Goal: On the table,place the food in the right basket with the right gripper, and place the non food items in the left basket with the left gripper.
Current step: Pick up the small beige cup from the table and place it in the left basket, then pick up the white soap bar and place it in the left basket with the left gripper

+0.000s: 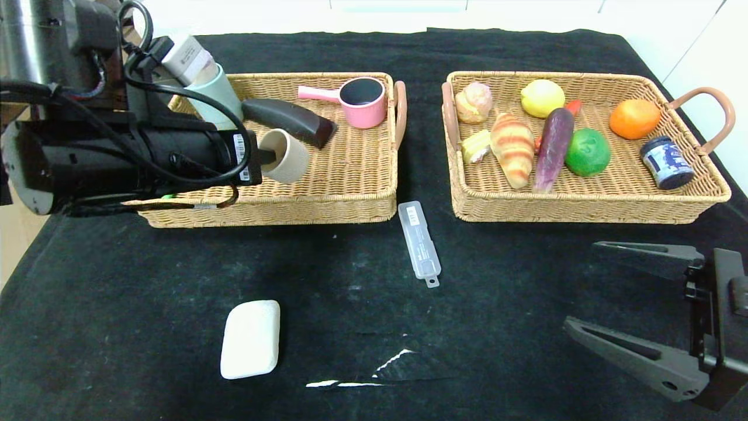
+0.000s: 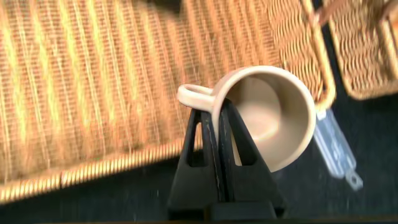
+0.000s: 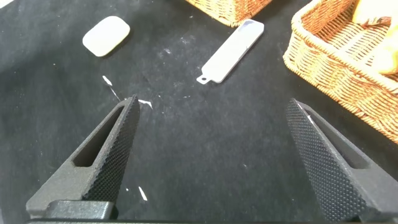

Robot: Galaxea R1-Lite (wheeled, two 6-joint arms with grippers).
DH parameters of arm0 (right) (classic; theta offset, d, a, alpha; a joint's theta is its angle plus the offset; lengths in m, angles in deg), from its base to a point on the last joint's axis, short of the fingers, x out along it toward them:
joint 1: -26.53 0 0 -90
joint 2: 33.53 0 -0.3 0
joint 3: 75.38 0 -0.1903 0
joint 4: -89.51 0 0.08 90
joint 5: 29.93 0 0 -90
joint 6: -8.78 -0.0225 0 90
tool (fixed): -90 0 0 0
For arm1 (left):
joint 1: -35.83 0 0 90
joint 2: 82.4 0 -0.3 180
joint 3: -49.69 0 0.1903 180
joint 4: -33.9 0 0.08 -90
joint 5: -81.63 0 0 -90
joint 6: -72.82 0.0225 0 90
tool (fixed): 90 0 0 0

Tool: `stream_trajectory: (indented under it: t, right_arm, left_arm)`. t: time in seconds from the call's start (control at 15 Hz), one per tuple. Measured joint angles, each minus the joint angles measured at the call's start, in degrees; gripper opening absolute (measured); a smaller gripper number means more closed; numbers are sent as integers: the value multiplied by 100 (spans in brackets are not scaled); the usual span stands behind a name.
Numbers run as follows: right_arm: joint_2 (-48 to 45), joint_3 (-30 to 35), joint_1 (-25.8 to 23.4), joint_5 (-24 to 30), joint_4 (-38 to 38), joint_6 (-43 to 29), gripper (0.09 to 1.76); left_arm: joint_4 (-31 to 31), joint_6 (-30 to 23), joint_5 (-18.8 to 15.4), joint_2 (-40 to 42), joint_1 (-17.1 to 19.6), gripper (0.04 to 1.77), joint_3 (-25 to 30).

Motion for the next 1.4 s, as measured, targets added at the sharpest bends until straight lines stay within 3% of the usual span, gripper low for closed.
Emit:
stream_trajectory:
  t: [0.4,0.8,1.13,1.4]
  right_arm:
    - [0,0,-2,0,0,0,171]
    - [0,0,0,-2,-2,-2,171]
    - [0,0,0,0,1,0,171]
    - [0,0,0,2,0,0,171]
  left_arm:
    - [0,-29,43,-848,258,12,-881]
    - [188,-40,62,-1219,499,11,-929]
    - [199,-57,63,-1219,501,81,-907]
    - [138,-57,74,-1141,488,118,-896]
